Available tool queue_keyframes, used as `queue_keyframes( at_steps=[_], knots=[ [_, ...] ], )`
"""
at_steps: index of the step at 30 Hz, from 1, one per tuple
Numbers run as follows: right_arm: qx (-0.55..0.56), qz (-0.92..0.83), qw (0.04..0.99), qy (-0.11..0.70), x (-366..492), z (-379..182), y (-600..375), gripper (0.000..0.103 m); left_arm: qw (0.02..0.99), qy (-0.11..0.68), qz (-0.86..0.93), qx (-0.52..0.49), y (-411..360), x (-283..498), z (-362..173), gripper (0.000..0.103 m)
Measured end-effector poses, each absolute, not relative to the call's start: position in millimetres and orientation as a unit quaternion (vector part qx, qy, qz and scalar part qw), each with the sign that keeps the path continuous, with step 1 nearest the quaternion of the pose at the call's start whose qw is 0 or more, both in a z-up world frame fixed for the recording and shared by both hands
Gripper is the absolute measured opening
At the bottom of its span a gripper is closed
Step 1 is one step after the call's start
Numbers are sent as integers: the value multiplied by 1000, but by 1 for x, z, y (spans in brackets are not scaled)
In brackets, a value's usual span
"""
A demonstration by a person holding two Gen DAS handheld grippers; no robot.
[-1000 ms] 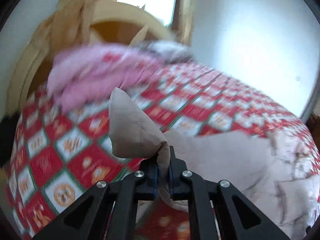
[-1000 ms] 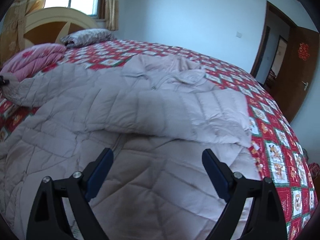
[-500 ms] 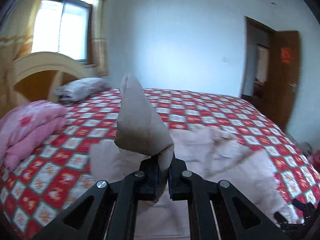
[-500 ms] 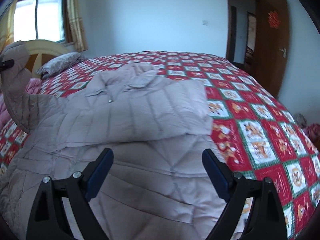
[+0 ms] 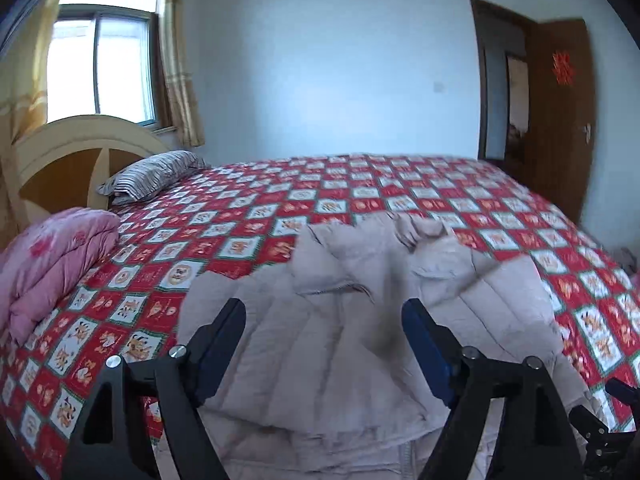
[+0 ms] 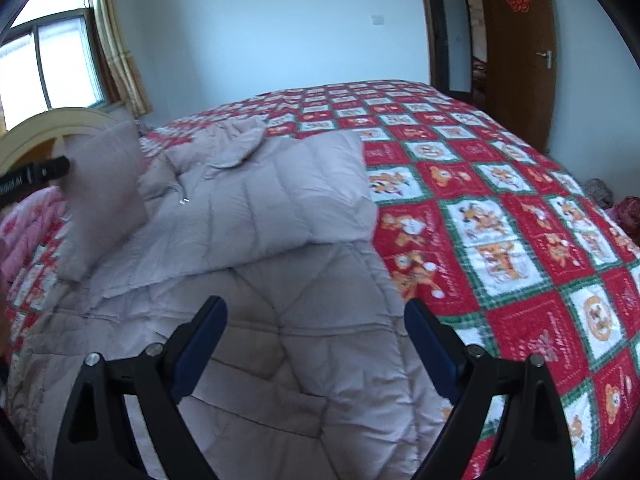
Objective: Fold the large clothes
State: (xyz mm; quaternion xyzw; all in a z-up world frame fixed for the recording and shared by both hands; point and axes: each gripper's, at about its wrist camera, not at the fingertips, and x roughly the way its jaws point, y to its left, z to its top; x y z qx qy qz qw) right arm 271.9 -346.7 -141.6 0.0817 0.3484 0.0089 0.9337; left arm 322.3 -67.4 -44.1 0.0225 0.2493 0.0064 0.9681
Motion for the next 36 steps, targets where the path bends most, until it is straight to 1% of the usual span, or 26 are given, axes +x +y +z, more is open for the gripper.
queue_keyframes(
  at_steps=[1, 2, 8, 10, 13, 15, 16, 17, 18, 19, 20, 23, 29, 32, 33, 35, 36],
  knots=[
    [84, 16, 934, 348, 273, -139, -345, 101, 968, 252, 5, 16, -61, 322, -44, 82],
    [85, 21, 934, 345, 274, -137, -342, 102, 967, 253, 4, 14, -56, 322, -43, 82],
    [97, 55, 935, 336, 286, -117, -316, 102, 966, 254, 33, 13, -14, 322, -48, 85],
    [100, 68, 932, 342, 294, -114, -303, 102, 961, 269, 62, 19, 4, 329, -59, 85],
    [106, 84, 925, 356, 312, -119, -286, 101, 944, 316, 101, -1, 40, 346, -84, 85],
    [114, 93, 913, 382, 329, -129, -276, 92, 929, 352, 111, -34, 65, 355, -105, 85],
    [121, 99, 904, 397, 336, -136, -273, 81, 921, 369, 115, -47, 76, 359, -115, 85],
    [133, 108, 891, 420, 346, -146, -268, 68, 915, 383, 116, -55, 82, 361, -124, 85],
    [142, 114, 882, 435, 351, -153, -265, 59, 909, 396, 114, -61, 86, 363, -133, 85],
    [148, 116, 876, 445, 356, -159, -263, 38, 903, 410, 113, -63, 91, 364, -144, 85],
    [149, 112, 874, 448, 357, -162, -263, 22, 899, 417, 114, -63, 94, 365, -150, 85],
    [143, 100, 877, 447, 354, -166, -263, 12, 894, 429, 111, -64, 99, 362, -168, 85],
    [109, 73, 887, 444, 345, -166, -269, 10, 887, 445, 106, -67, 102, 352, -187, 85],
    [105, 54, 890, 440, 343, -166, -277, 11, 887, 442, 106, -75, 109, 351, -168, 85],
    [106, 49, 894, 432, 342, -163, -279, 15, 891, 435, 105, -74, 110, 351, -158, 85],
    [99, 25, 901, 421, 338, -155, -284, 62, 904, 408, 101, -78, 110, 354, -129, 85],
    [104, 12, 908, 406, 333, -147, -289, 63, 909, 396, 100, -81, 109, 357, -117, 85]
  ],
)
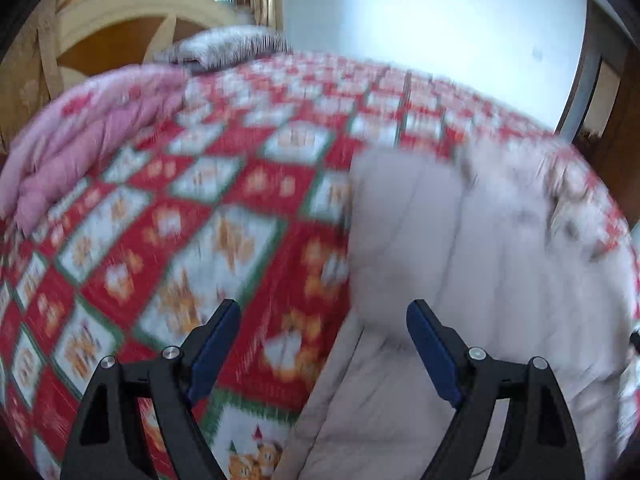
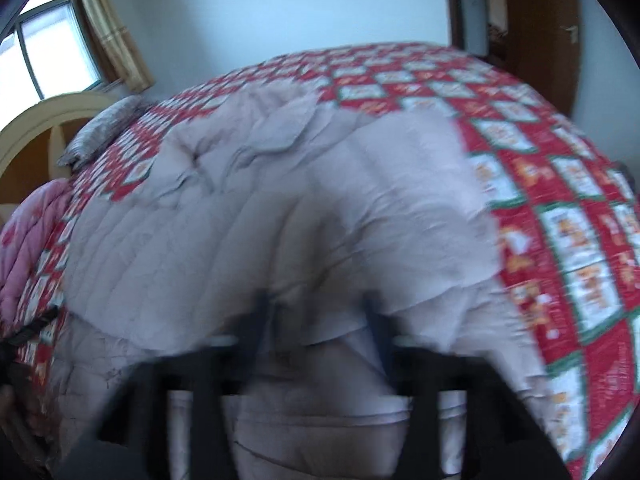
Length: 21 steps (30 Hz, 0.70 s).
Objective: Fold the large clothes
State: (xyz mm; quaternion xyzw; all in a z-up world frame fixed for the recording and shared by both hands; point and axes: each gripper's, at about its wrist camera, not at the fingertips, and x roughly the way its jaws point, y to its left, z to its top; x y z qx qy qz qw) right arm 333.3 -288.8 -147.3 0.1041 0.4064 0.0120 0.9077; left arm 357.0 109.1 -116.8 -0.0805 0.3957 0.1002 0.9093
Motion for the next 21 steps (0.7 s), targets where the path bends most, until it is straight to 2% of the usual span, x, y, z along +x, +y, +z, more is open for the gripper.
queue_keyframes(
  at_steps=[3, 5, 6, 10, 14, 16, 18, 21],
  knots=[
    [114, -27, 917, 381, 333, -129, -294, 58, 923, 362, 76, -101, 98, 374, -82, 85],
    [135, -15, 919, 371, 340, -118, -289, 43, 925, 360, 58, -110, 82, 395, -74, 85],
    [135, -7, 919, 371, 344, -115, -282, 41, 924, 362, 56, -112, 75, 404, -76, 85],
    [142, 40, 914, 377, 366, -119, -251, 41, 912, 388, 87, -102, 58, 444, -111, 85],
    [121, 45, 906, 402, 385, -147, -233, 41, 886, 435, 123, -102, 63, 461, -164, 85],
    [120, 41, 900, 416, 388, -164, -231, 41, 885, 437, 122, -100, 67, 460, -182, 86],
    [125, 40, 896, 424, 389, -180, -233, 38, 884, 437, 114, -116, 73, 456, -195, 91],
    [113, 41, 901, 417, 384, -189, -230, 38, 890, 424, 111, -128, 75, 450, -198, 91]
  ],
)
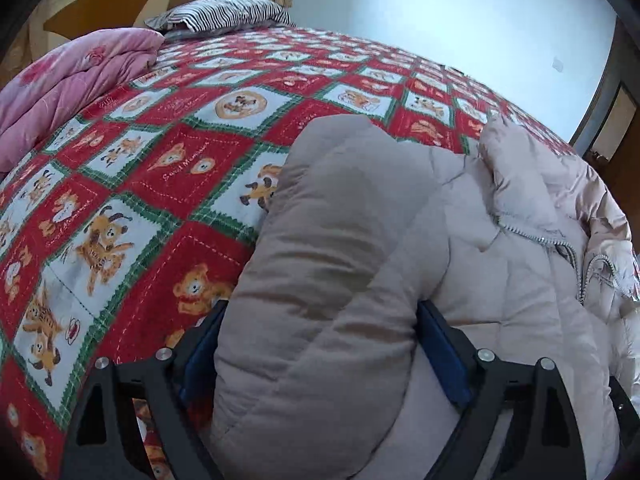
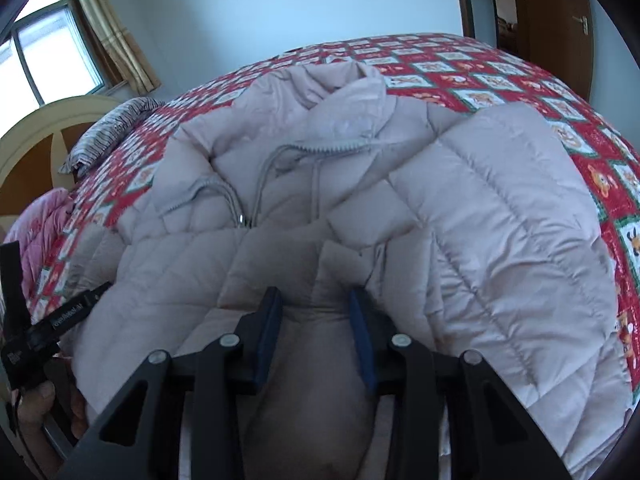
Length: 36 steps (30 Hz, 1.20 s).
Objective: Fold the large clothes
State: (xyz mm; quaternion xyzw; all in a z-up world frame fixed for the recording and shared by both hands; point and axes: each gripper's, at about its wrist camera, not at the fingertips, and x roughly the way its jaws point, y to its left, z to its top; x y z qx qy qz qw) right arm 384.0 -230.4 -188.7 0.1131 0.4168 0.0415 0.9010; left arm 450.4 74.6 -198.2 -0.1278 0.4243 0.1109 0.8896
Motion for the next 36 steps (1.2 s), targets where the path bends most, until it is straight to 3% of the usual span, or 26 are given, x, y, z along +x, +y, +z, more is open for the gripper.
queue_keyframes(
  at_steps=[5, 36],
  knots=[
    [102, 40, 904, 414, 385, -196, -230, 38, 891, 426, 128, -88, 63, 452, -201, 94],
    [84, 14, 919, 386, 370, -207, -219, 38, 894, 420, 135, -74, 59, 453, -204, 98]
  ],
)
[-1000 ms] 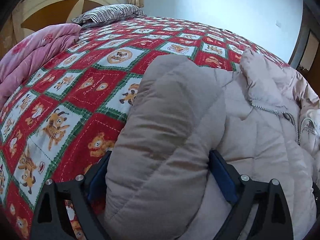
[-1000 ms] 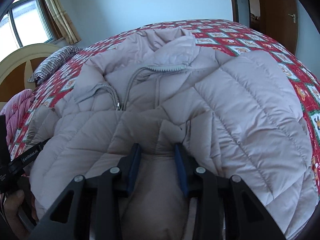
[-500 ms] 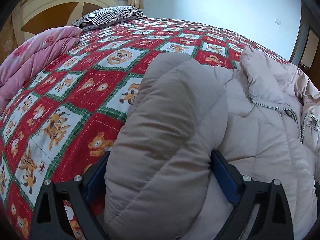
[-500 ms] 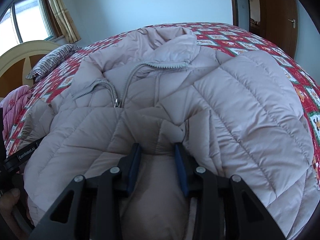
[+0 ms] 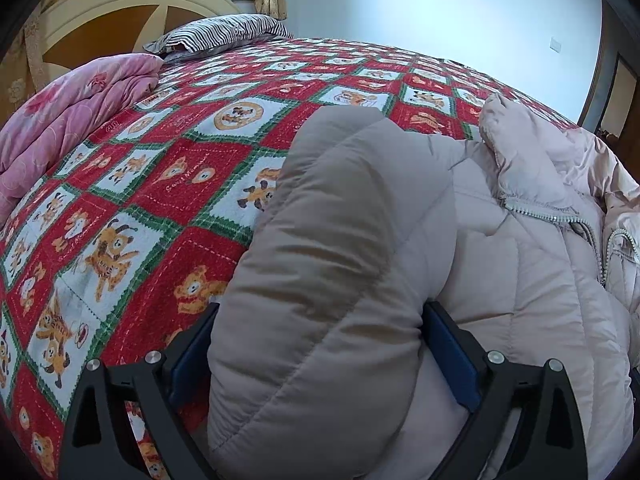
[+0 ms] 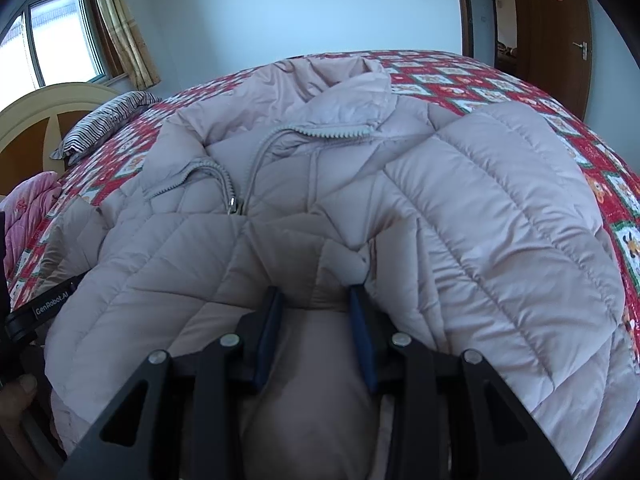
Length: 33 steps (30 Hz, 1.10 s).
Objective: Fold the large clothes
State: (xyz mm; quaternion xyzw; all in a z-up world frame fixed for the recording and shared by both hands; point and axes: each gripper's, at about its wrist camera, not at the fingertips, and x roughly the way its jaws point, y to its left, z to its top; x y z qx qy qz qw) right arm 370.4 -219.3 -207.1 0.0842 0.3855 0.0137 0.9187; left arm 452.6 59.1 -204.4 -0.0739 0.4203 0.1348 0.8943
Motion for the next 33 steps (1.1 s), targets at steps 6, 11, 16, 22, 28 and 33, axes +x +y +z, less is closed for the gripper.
queue_keyframes(
  at_steps=[6, 11, 16, 22, 28, 33],
  knots=[
    [82, 11, 920, 383, 369, -208, -218, 38, 894, 420, 136, -71, 59, 453, -205, 98],
    [85, 12, 921, 381, 368, -208, -219, 38, 893, 423, 135, -71, 59, 453, -204, 98],
    [98, 27, 919, 381, 365, -203, -224, 43, 900, 415, 121, -64, 61, 444, -167, 98],
    [91, 72, 912, 393, 365, -161, -236, 75, 923, 379, 27, -58, 52, 463, -93, 98],
    [40, 56, 928, 367, 403, -109, -247, 86, 906, 422, -13, -35, 24, 551, -99, 98],
    [34, 42, 923, 381, 455, -100, -266, 86, 887, 460, -34, -31, 8, 606, -126, 98]
  ],
)
